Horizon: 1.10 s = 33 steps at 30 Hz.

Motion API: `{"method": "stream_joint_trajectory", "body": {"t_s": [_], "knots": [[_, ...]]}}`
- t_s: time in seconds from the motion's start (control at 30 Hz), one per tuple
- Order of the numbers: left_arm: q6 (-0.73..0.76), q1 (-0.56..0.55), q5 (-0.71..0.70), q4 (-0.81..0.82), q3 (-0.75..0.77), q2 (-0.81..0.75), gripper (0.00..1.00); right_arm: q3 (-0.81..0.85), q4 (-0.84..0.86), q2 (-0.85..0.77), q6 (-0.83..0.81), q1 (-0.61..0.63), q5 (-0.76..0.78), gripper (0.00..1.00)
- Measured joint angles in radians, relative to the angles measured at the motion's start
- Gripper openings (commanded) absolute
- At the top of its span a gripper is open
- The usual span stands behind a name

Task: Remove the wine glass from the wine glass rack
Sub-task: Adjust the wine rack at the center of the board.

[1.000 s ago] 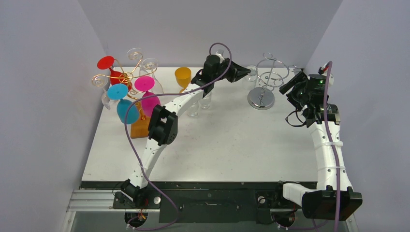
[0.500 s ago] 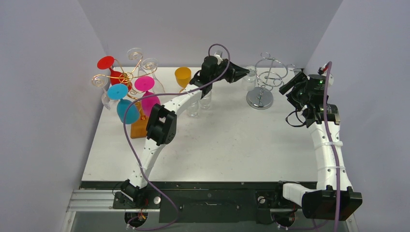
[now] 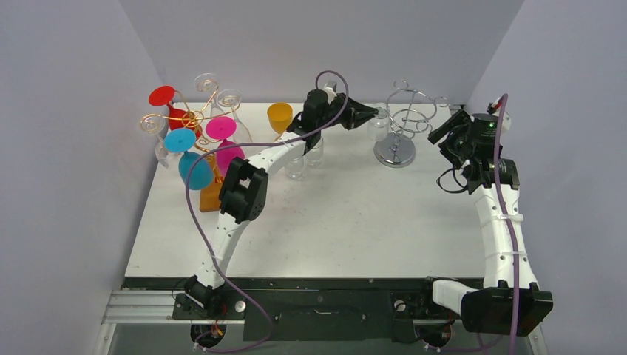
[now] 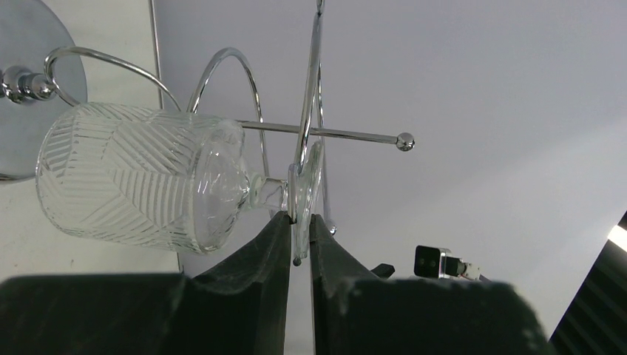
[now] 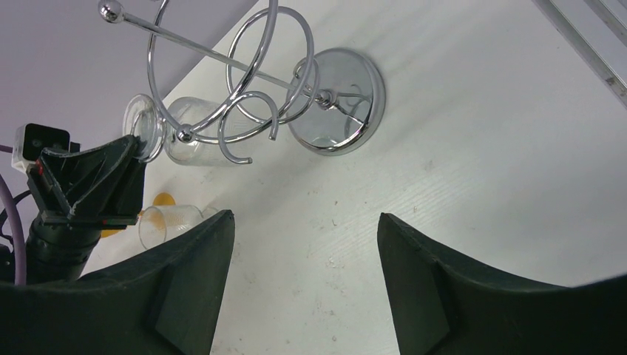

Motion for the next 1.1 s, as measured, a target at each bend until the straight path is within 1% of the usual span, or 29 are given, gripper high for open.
{"method": "stream_joint_trajectory", "body": {"t_s": [0.17, 0.33, 0.6, 0.83, 1.1], "knots": [[-0.009, 0.000, 0.000, 0.034, -0.106, -0.065, 0.00, 0.000, 0.027, 0.028, -0.001, 0.000, -0.009, 0.66], [-0.008, 0.001, -0.004, 0.045, -0.175, -0.110, 0.00, 0.000, 0.042, 0.068, -0.001, 0.000, -0.024, 0.63], [0.008, 0.000, -0.021, 0.063, -0.257, -0.161, 0.00, 0.000, 0.083, 0.097, 0.008, 0.000, -0.048, 0.62], [0.014, 0.000, -0.027, 0.063, -0.264, -0.169, 0.00, 0.013, 0.102, 0.177, 0.011, 0.000, -0.050, 0.58], [0.018, 0.000, -0.026, 0.063, -0.264, -0.170, 0.00, 0.032, 0.112, 0.251, 0.011, -0.002, -0.051, 0.57]]}}
